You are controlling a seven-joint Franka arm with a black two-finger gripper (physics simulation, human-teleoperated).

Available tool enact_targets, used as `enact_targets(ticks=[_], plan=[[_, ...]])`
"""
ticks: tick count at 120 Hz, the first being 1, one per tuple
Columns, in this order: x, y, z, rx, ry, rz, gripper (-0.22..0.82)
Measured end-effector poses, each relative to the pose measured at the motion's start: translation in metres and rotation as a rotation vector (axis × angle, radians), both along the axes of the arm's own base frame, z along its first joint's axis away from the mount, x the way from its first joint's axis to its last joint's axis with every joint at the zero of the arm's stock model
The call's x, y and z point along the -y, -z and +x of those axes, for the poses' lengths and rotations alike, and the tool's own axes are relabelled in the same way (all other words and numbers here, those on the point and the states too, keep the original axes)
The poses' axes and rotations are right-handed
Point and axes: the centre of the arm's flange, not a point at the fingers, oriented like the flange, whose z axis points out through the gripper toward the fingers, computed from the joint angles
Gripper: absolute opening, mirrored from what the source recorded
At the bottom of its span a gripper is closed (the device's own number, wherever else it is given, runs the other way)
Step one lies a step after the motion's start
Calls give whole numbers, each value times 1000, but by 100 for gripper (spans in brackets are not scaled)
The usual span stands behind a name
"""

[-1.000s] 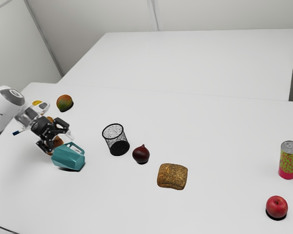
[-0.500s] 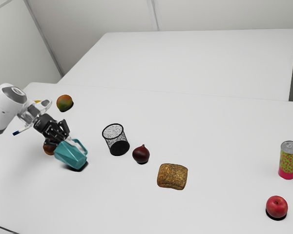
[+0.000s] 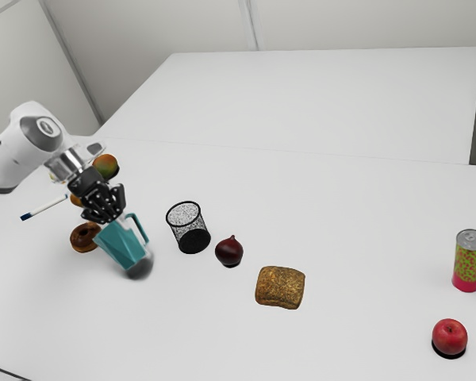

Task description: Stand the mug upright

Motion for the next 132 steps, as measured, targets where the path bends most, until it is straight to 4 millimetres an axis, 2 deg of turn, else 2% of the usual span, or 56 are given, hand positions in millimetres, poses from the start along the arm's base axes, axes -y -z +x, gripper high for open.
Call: enact_targets(ticks=[12, 31, 52, 59, 76, 97, 116, 132], plan=[[31, -11, -8, 25, 78, 145, -18], [75, -16, -6, 88, 200, 349, -18], [120, -19, -3, 162, 260, 458, -17], [124, -18, -6, 168, 245, 474, -17], [116, -16, -11, 164, 172, 499, -17], [141, -14, -9, 167, 149, 512, -18], [141, -11, -7, 152, 98, 521, -18], [144, -16, -8, 150, 71, 526, 12]])
